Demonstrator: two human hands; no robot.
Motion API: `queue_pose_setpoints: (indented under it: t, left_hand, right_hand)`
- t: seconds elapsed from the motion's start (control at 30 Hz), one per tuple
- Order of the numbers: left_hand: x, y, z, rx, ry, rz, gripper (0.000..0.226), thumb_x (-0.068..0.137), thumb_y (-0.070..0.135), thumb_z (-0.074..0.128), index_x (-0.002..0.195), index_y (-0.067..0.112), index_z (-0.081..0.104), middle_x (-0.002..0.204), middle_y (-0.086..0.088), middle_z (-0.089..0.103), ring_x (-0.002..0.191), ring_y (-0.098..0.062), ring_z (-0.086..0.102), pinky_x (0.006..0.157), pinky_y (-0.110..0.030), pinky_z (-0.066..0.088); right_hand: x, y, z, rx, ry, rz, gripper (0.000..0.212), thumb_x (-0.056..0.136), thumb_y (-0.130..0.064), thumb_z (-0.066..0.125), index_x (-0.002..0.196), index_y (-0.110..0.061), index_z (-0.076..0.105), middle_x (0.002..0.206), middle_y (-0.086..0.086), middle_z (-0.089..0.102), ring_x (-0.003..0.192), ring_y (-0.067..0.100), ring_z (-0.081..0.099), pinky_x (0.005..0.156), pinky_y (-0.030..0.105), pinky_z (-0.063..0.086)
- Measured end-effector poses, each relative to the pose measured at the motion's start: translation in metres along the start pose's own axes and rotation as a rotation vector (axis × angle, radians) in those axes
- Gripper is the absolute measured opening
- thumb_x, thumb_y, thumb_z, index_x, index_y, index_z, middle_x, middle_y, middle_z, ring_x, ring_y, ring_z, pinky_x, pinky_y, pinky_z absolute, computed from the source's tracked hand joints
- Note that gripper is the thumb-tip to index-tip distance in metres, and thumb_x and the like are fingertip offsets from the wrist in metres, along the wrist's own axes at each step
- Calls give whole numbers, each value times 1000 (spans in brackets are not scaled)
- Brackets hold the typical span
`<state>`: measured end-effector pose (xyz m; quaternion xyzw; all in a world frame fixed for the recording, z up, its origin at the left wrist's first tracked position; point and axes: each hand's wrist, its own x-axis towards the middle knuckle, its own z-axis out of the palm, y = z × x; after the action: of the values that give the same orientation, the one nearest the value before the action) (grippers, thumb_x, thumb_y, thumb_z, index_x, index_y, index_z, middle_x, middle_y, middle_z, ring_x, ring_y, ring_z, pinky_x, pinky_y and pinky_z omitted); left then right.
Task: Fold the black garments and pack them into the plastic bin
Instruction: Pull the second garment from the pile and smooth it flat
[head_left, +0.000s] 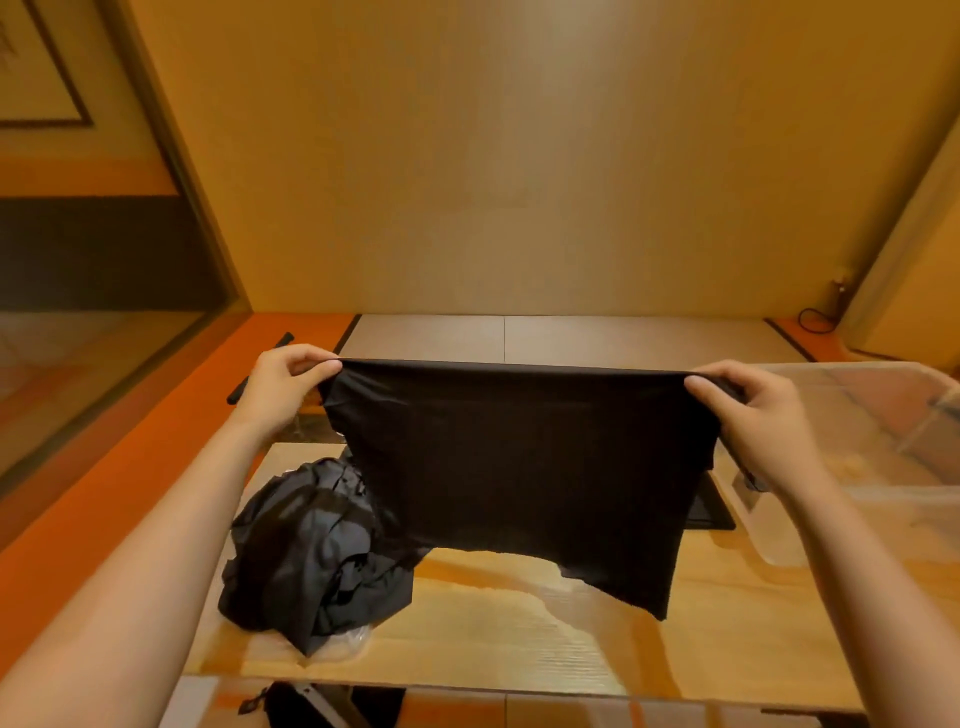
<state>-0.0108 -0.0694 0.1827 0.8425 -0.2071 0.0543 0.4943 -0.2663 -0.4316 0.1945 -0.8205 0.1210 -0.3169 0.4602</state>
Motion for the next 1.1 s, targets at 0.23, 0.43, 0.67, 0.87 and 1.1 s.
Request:
queue_pose_setpoints:
  t: [0.23,0.43,0.67,0.87,1.1]
  left_hand:
    - [10,7,-29,-2,145,36,12,93,10,60,100,8,70,98,-6,68,89,-14,61,60,-18,48]
    - [21,0,-46,-18,348,1,11,94,17,60,99,14,69,102,-6,66,99,-23,61,63,-36,56]
    - [74,32,-10,147,447,84,13,93,21,61,97,14,72,96,-1,69,94,-17,62,82,-31,49]
    - [140,40,158,207,65,110,10,92,30,62,92,25,70,95,5,70,92,-17,63,81,-36,52]
    - [80,8,370,148,-594,64,51,96,25,57,144,16,41,150,-5,41,140,-21,34,115,-35,27]
  right_hand:
    - [-10,-13,16,35,-98,-8,13,93,-16,58,87,-20,69,80,-11,68,77,1,63,60,12,48]
    - [-19,-33,46,93,-209,-36,11,93,-17,59,89,-18,69,85,-9,69,82,1,65,69,15,50]
    - [-19,-18,53,114,-189,30,10,91,-18,61,87,-21,69,85,-9,70,85,1,65,72,19,53]
    - [-43,84,32,108,-69,381,22,90,-18,63,68,-23,65,65,8,62,70,22,61,65,35,46]
    - [-112,221,-6,-237,57,876,26,93,-18,59,118,-14,59,104,0,66,96,17,60,81,32,48]
